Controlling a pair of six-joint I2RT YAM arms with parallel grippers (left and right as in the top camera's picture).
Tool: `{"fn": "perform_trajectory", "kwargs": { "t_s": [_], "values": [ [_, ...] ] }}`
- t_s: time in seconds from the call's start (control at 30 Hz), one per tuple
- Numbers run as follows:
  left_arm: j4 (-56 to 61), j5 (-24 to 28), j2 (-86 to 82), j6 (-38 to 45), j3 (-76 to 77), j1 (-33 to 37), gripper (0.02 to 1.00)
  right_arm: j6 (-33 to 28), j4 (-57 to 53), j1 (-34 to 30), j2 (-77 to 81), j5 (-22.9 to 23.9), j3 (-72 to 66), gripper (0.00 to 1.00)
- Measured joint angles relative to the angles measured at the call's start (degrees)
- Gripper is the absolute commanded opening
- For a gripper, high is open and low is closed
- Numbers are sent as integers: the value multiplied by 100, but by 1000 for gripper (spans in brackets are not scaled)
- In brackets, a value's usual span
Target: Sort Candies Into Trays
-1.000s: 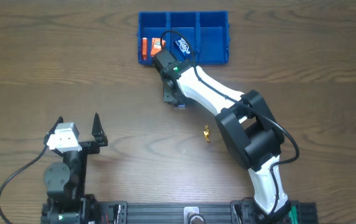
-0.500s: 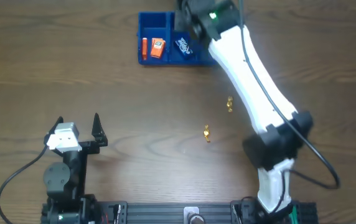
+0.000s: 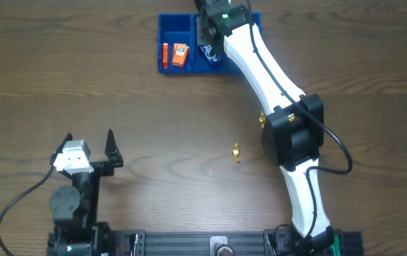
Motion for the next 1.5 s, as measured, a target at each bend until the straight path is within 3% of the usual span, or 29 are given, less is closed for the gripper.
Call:
{"fn": "perform_trajectory", "kwargs": {
  "t_s": [0.07,0.1,0.17,0.27,0.37,0.47,0.57,0.67,0.77,0.93,1.0,1.27,1.5],
  "values": [
    [0,0,0,0,0,0,996,0,68,15,0,-66,0,404],
    [0,0,0,-2,0,0,998,-2,105,15,0,-114,0,570],
    [0,0,0,0,0,0,998,-22,177,20,0,-234,0,809],
    [0,0,0,0,0,0,998,-22,221,31,0,-297,0,947],
    [0,0,0,-2,0,0,998,-48,-37,52,-2,-181,0,961],
    [0,2,2,0,0,0,998,-46,-852,256,-236,426,-11,963],
    [0,2,0,0,0,0,998,-48,-1707,911,-1412,898,-22,965],
    [0,0,2,0,0,0,998,162,-1788,1226,-2964,1023,-1259,965],
    [-2,4,4,-2,0,0,998,476,-1303,1154,-3794,887,-2994,965],
    [-2,2,2,-2,0,0,996,1180,-634,1110,-4242,109,-6076,936],
    [0,2,0,0,0,0,998,1279,-133,1110,-4352,-164,-6712,925],
    [0,2,0,0,0,0,996,1392,761,1069,-4127,-686,-7447,897],
    [0,2,0,-2,0,0,996,1410,1113,1069,-3521,-828,-7453,741]
  ]
}}
